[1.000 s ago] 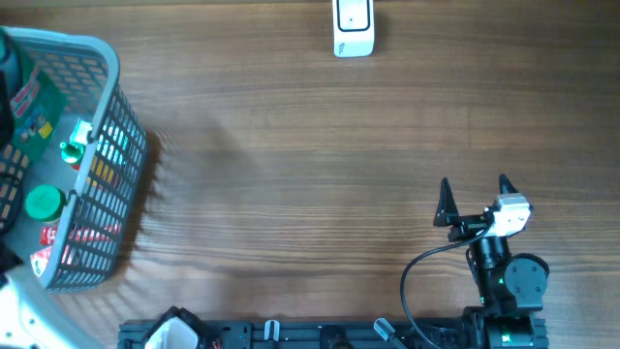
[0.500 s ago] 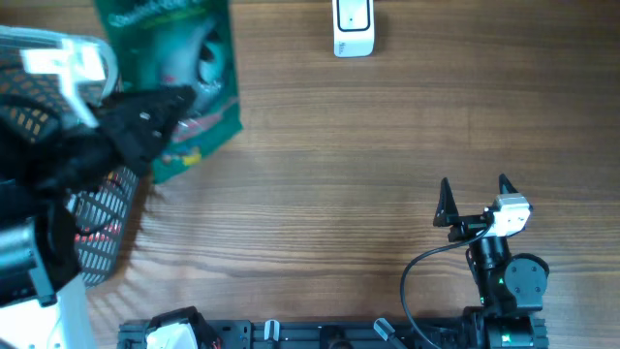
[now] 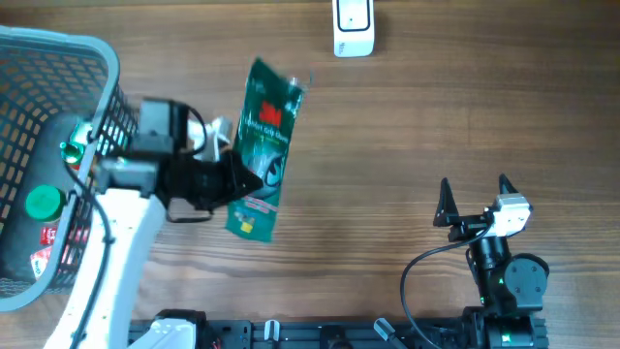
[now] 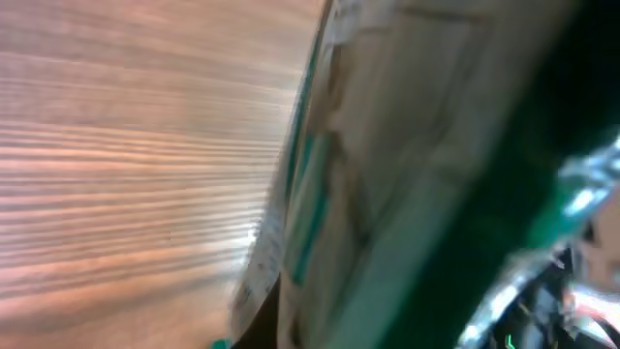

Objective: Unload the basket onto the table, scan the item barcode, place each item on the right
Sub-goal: 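Lift the 3M glove pack out and drop it on the table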

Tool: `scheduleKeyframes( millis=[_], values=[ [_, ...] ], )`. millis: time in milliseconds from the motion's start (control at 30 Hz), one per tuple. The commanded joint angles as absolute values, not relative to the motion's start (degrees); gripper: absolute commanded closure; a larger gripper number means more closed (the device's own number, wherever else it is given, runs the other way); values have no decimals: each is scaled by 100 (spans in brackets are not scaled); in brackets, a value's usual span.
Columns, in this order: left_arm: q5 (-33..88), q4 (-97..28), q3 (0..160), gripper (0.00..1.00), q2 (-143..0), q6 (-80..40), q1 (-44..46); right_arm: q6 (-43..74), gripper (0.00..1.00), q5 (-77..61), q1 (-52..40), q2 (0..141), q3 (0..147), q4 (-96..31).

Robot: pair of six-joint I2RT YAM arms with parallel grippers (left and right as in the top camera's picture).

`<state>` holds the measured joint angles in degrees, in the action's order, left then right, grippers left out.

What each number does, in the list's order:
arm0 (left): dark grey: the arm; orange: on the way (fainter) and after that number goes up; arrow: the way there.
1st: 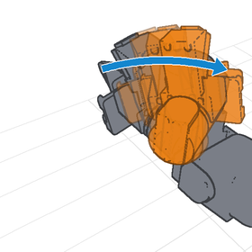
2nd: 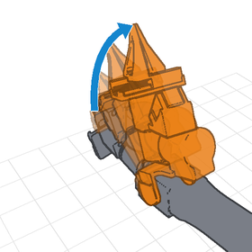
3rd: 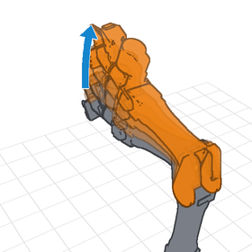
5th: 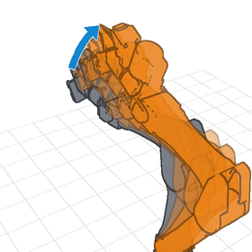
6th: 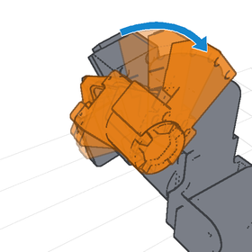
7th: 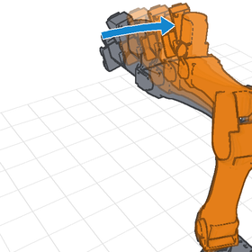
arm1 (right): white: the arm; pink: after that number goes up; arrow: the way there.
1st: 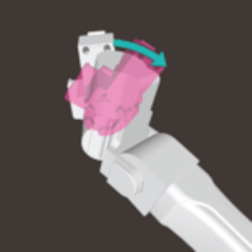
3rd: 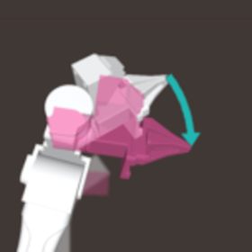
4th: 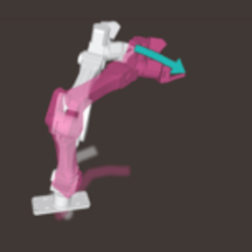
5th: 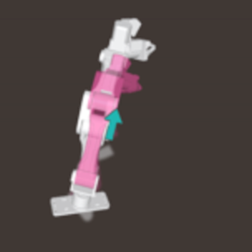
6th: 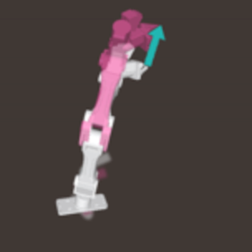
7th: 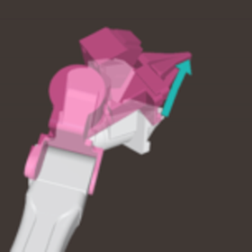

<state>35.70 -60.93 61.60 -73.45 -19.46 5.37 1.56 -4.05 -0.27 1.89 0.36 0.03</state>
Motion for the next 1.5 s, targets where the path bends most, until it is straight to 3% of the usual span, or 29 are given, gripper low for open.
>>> scheduleKeyframes(
  millis=[0,100,200,300,400,467,500,533,700,1067,1333,1467],
  values=[
    [3527,-4772,4589,96,-7330,-3820,565,82,0,-454,-1,167,30,14],
    [3465,-3706,3909,96,-7330,-4086,642,84,0,-456,-1,167,30,14],
    [2740,-3468,3846,95,-7332,-4093,893,84,0,-456,-1,167,30,14],
    [2040,-3395,3848,87,-7332,-4097,1260,84,0,-456,-1,167,30,14],
    [1739,-3393,3848,73,-7332,-4097,1758,84,0,-456,-1,167,30,14],
    [1479,-3354,3848,55,-7332,-4097,2075,86,0,-456,-1,167,30,14],
    [1435,-3297,3848,37,-7330,-4093,2180,84,0,-456,-1,167,30,14],
    [1428,-3205,3850,0,-7330,-4093,2292,84,0,-454,-1,167,30,14],
    [1402,-3378,4158,0,-7308,-3778,2438,84,0,-456,-1,167,30,14],
    [1188,-4906,6672,0,-7279,-2561,2438,84,0,-456,-1,167,30,14],
    [-307,-5647,8079,0,-7013,-2390,2438,84,0,-456,-1,167,30,14],
    [-377,-5605,8289,0,-6584,-1925,2438,84,0,-456,-1,167,30,14]
  ],
)
